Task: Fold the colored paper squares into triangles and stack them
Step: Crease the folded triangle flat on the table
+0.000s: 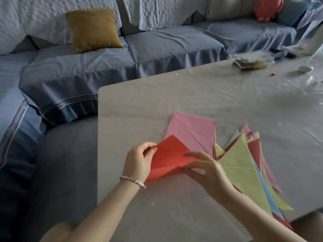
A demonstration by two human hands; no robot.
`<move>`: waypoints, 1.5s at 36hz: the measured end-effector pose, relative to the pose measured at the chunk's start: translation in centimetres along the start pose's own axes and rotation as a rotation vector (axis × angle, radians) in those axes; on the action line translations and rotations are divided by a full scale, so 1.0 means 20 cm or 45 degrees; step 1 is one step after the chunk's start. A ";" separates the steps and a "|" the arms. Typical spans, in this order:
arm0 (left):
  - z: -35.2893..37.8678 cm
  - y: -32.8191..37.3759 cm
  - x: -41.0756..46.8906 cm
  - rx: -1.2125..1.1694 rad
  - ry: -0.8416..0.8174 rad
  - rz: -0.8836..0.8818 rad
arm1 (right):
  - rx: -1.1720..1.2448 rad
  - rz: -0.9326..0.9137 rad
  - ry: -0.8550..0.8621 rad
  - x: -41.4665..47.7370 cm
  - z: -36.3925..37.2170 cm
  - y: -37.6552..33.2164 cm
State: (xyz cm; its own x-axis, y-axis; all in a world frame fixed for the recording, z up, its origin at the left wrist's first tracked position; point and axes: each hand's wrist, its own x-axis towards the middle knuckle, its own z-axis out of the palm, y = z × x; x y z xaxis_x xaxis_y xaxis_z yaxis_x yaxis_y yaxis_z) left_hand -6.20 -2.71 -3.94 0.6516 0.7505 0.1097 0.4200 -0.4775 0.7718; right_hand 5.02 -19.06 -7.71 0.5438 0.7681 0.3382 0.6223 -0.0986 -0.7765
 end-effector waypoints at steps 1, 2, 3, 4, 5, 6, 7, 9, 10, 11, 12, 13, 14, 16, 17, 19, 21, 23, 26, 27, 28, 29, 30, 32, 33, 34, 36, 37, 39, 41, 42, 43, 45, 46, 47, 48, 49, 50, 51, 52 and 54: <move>-0.01 0.01 -0.01 -0.012 -0.017 0.015 | 0.032 0.050 0.049 0.03 -0.01 -0.03; -0.03 0.02 -0.03 -0.028 -0.039 0.020 | 0.067 0.098 0.062 0.05 -0.03 -0.07; -0.04 0.03 -0.04 -0.050 -0.065 0.019 | 0.093 0.137 0.069 0.07 -0.05 -0.10; -0.05 0.04 -0.06 -0.074 -0.092 0.024 | 0.125 0.167 0.074 0.09 -0.07 -0.13; -0.06 0.05 -0.07 -0.097 -0.122 0.032 | 0.180 0.209 0.067 0.10 -0.08 -0.15; -0.07 0.06 -0.09 -0.113 -0.154 0.039 | 0.256 0.256 0.049 0.11 -0.10 -0.17; -0.08 0.07 -0.10 -0.127 -0.183 0.044 | 0.336 0.294 0.029 0.12 -0.11 -0.19; -0.09 0.10 -0.13 -0.141 -0.201 0.051 | 0.450 0.347 0.035 0.13 -0.12 -0.21; -0.10 0.11 -0.14 -0.146 -0.192 0.054 | 0.480 0.367 0.055 0.12 -0.12 -0.22; -0.11 0.13 -0.16 -0.159 -0.172 0.060 | 0.501 0.386 0.078 0.12 -0.12 -0.24; -0.11 0.15 -0.17 -0.175 -0.144 0.075 | 0.518 0.407 0.100 0.12 -0.13 -0.25; -0.12 0.17 -0.18 -0.211 -0.114 0.094 | 0.526 0.425 0.124 0.11 -0.13 -0.26; -0.12 0.19 -0.20 -0.256 -0.090 0.113 | 0.529 0.443 0.143 0.11 -0.13 -0.27; -0.12 0.23 -0.22 -0.339 -0.055 0.138 | 0.527 0.479 0.170 0.10 -0.14 -0.29; -0.12 0.24 -0.22 -0.359 -0.039 0.156 | 0.531 0.491 0.182 0.10 -0.14 -0.30; -0.10 0.25 -0.23 -0.321 0.000 0.217 | 0.559 0.522 0.205 0.10 -0.14 -0.32; -0.08 0.25 -0.23 -0.267 0.055 0.277 | 0.574 0.550 0.229 0.10 -0.15 -0.33; -0.07 0.25 -0.23 -0.244 0.111 0.304 | 0.560 0.555 0.241 0.10 -0.16 -0.35; -0.06 0.26 -0.23 -0.279 0.157 0.294 | 0.545 0.554 0.247 0.09 -0.17 -0.37; -0.06 0.26 -0.24 -0.293 0.163 0.289 | 0.550 0.563 0.254 0.08 -0.17 -0.37; -0.05 0.26 -0.24 -0.300 0.170 0.287 | 0.558 0.578 0.258 0.08 -0.18 -0.38; -0.05 0.27 -0.24 -0.299 0.177 0.291 | 0.568 0.593 0.259 0.07 -0.18 -0.38; -0.05 0.27 -0.24 -0.293 0.183 0.295 | 0.578 0.606 0.257 0.07 -0.17 -0.38; -0.05 0.27 -0.25 -0.284 0.192 0.300 | 0.596 0.629 0.252 0.06 -0.17 -0.38; -0.05 0.27 -0.25 -0.282 0.197 0.304 | 0.604 0.636 0.252 0.06 -0.17 -0.39; -0.05 0.27 -0.25 -0.279 0.202 0.308 | 0.607 0.639 0.254 0.07 -0.17 -0.39; -0.05 0.27 -0.25 -0.271 0.209 0.316 | 0.611 0.631 0.265 0.07 -0.17 -0.39; -0.06 0.27 -0.25 -0.265 0.210 0.322 | 0.617 0.625 0.275 0.07 -0.17 -0.40; -0.06 0.27 -0.25 -0.259 0.218 0.329 | 0.633 0.611 0.299 0.07 -0.17 -0.40; -0.06 0.28 -0.25 -0.269 0.229 0.331 | 0.652 0.593 0.310 0.08 -0.17 -0.40; -0.07 0.28 -0.25 -0.275 0.233 0.332 | 0.665 0.591 0.311 0.08 -0.17 -0.41; -0.07 0.28 -0.25 -0.280 0.236 0.333 | 0.678 0.590 0.312 0.08 -0.17 -0.41; -0.07 0.29 -0.25 -0.289 0.237 0.323 | 0.680 0.575 0.311 0.07 -0.17 -0.42; -0.07 0.29 -0.25 -0.296 0.235 0.313 | 0.662 0.568 0.311 0.07 -0.17 -0.42; -0.07 0.28 -0.25 -0.304 0.232 0.302 | 0.640 0.563 0.314 0.07 -0.17 -0.42; -0.07 0.28 -0.25 -0.308 0.229 0.295 | 0.625 0.559 0.317 0.07 -0.17 -0.43; -0.07 0.28 -0.25 -0.308 0.224 0.293 | 0.621 0.554 0.320 0.07 -0.17 -0.43; -0.07 0.28 -0.25 -0.305 0.218 0.295 | 0.622 0.549 0.322 0.06 -0.17 -0.43; -0.07 0.28 -0.25 -0.303 0.212 0.297 | 0.620 0.542 0.321 0.06 -0.17 -0.43; -0.08 0.28 -0.26 -0.303 0.206 0.299 | 0.615 0.536 0.319 0.06 -0.17 -0.43; -0.08 0.28 -0.26 -0.303 0.201 0.302 | 0.604 0.524 0.314 0.07 -0.17 -0.43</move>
State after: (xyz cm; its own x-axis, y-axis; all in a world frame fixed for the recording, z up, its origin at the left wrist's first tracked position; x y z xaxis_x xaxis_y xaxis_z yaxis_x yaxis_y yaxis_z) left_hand -8.18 -8.52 0.86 0.6000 0.7019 0.3839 0.0982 -0.5409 0.8354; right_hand 2.34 -19.41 1.24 0.8312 0.5550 0.0321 0.0524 -0.0207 -0.9984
